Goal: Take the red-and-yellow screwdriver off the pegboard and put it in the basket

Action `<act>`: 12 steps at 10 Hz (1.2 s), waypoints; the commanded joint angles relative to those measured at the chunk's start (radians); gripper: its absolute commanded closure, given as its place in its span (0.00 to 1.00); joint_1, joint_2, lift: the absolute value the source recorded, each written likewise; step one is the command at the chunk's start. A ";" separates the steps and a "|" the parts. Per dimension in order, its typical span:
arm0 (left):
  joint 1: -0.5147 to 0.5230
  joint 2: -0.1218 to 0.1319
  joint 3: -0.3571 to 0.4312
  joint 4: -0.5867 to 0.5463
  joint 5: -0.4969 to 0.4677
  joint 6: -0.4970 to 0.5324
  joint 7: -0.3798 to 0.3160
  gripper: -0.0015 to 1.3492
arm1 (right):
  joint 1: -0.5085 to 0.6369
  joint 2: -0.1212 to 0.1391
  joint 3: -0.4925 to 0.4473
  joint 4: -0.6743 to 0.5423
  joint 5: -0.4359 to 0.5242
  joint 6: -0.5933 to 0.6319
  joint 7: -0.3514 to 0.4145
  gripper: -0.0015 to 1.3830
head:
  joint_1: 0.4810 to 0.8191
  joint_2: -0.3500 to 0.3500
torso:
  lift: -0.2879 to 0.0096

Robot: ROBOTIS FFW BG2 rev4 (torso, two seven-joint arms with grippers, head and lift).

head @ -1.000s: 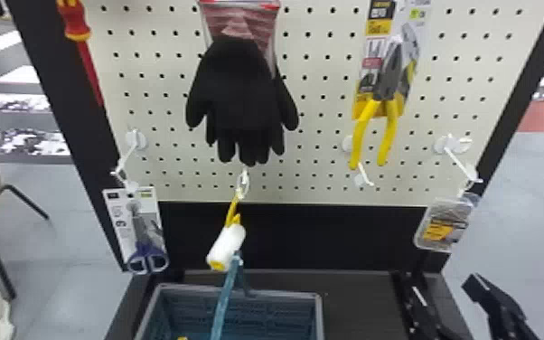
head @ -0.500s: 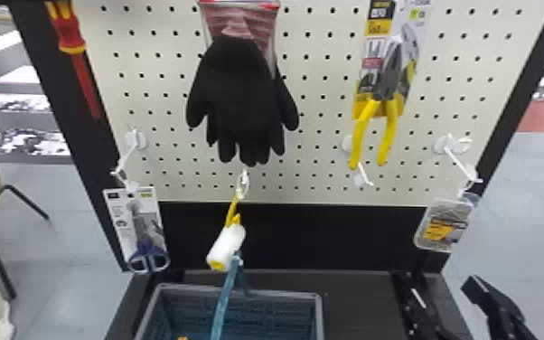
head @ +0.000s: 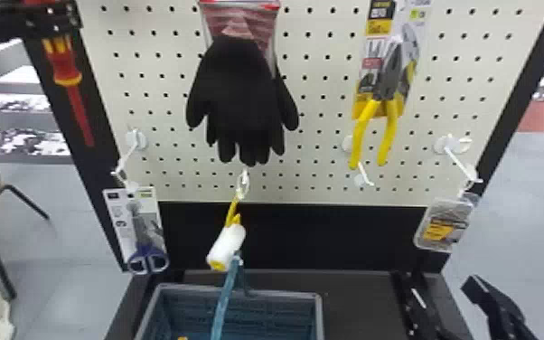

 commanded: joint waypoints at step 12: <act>0.390 -0.115 0.234 -0.223 0.129 0.028 0.163 0.89 | 0.006 -0.008 0.000 -0.008 0.004 0.018 0.000 0.36 | 0.20 0.50 | 0.63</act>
